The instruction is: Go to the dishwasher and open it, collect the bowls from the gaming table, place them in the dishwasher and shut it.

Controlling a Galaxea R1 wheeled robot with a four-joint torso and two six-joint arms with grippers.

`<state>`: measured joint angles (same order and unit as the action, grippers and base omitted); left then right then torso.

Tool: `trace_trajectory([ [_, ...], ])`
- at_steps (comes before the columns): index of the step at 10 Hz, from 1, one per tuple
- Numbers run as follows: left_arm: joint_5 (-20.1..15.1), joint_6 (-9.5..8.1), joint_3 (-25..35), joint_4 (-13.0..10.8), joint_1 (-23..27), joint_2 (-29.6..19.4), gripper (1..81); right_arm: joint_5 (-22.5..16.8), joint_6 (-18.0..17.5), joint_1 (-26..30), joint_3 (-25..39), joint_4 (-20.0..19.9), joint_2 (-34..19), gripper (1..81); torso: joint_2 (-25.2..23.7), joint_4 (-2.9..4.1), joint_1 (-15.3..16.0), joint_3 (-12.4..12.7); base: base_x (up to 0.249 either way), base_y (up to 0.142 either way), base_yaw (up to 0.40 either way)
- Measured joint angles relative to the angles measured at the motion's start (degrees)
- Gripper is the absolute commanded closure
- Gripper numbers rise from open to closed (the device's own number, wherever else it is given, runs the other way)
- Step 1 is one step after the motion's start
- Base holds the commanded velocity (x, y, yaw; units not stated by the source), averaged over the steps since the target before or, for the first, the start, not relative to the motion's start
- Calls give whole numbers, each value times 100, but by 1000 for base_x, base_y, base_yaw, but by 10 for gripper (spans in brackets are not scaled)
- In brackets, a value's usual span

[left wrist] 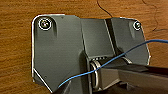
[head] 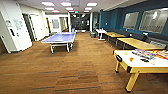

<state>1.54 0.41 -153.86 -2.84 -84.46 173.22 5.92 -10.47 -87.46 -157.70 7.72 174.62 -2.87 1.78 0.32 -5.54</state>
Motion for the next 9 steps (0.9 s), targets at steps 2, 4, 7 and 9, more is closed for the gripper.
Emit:
trace_trajectory([
  [2, -2, 0, 0, 0, 0, 0, 10, 2, 0, 2, -2, 0, -17, 10, 0, 0, 0, 0, 196, 0, 0],
  [4, -2, 0, 2, 0, -18, 24, 10, -6, 0, -5, -24, 0, -35, 10, 0, 0, -2, 0, 196, 0, 0],
  [7, 2, 0, 13, 0, 17, 35, 10, 9, 4, 39, -35, 0, -37, 10, 2, 0, -2, 0, 196, 0, 0],
  [9, -13, 0, 5, 0, -7, 60, 10, 2, 6, 28, -38, 2, -52, 10, 2, 0, -2, 0, 195, 0, 0],
])
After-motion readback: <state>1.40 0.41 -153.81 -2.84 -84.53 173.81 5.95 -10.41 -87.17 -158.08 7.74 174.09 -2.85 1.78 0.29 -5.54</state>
